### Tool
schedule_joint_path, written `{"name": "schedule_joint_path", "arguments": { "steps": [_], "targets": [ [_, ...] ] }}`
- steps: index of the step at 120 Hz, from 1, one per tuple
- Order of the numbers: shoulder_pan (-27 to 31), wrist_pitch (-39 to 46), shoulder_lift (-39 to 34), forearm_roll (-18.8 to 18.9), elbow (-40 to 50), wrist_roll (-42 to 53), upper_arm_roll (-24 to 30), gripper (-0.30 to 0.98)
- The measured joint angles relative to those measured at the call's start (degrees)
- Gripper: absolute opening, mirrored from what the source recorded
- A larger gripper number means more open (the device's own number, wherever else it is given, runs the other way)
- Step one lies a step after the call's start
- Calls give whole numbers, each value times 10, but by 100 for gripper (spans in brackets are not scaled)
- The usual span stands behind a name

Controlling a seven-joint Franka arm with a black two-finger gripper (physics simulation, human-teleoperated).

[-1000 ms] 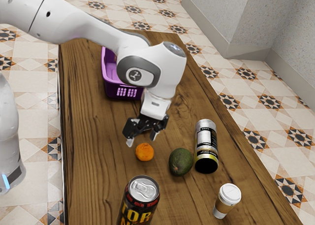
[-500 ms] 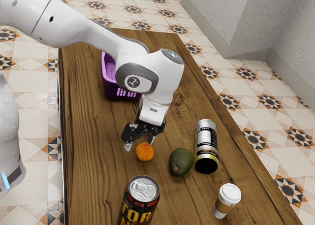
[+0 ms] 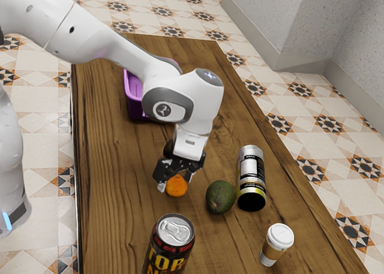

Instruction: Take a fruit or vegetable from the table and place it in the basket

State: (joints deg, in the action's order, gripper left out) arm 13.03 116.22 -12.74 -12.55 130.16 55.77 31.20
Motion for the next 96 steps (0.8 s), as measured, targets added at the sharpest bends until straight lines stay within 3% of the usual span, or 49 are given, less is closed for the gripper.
{"name": "schedule_joint_path", "arguments": {
  "steps": [15, 49, 72, 82, 96],
  "targets": [
    [0, 14, 1, 2, 7, -2, 0, 67],
    [-1, 46, 12, 20, 8, -7, 0, 34],
    [2, 58, 15, 46, 1, -9, -4, 34],
    [36, 57, 17, 61, -33, -4, -11, 32],
    [146, 27, 22, 83, -127, 11, -14, 33]
  ]
}}
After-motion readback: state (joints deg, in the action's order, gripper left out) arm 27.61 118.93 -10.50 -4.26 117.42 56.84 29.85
